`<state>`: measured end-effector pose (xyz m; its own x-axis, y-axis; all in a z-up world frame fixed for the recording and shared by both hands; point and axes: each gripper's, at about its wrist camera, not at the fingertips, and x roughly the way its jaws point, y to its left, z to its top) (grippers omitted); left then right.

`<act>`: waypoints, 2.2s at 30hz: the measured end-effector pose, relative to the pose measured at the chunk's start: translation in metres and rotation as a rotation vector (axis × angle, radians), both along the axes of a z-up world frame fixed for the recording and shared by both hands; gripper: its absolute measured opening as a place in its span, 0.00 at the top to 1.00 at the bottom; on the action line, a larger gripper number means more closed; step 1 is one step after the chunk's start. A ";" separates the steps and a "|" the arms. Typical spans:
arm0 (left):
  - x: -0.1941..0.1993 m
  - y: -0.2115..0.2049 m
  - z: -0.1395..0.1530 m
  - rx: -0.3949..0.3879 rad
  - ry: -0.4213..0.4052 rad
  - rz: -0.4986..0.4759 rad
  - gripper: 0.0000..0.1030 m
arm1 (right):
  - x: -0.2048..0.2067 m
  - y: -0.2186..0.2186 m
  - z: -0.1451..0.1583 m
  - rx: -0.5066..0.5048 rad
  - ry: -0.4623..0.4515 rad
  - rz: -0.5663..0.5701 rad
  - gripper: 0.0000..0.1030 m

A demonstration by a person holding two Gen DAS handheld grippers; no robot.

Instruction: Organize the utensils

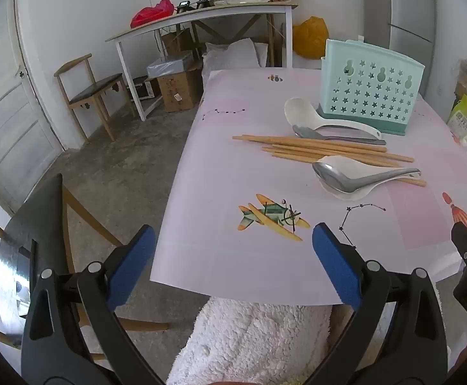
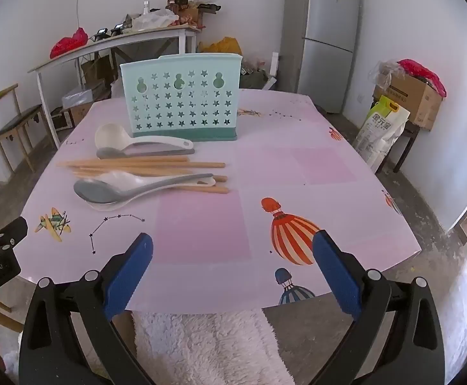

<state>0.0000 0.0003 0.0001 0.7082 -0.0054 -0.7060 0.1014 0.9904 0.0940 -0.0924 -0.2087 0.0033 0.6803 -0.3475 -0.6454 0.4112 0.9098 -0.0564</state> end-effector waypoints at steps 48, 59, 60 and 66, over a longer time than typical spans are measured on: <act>0.000 0.001 0.003 -0.001 0.002 0.001 0.08 | 0.000 0.000 0.005 -0.003 0.002 0.002 0.06; 0.000 0.002 0.003 -0.002 0.002 0.000 0.08 | 0.000 0.001 0.006 -0.004 0.001 0.001 0.06; 0.000 0.002 0.002 -0.001 0.002 0.000 0.08 | 0.000 0.001 0.006 -0.003 0.001 0.001 0.06; 0.002 0.000 0.000 -0.002 0.003 0.000 0.08 | 0.000 0.001 0.005 -0.005 0.001 0.002 0.06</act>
<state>0.0017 0.0002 0.0004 0.7063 -0.0070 -0.7078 0.1019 0.9905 0.0919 -0.0923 -0.2078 0.0083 0.6803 -0.3491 -0.6444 0.4092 0.9104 -0.0611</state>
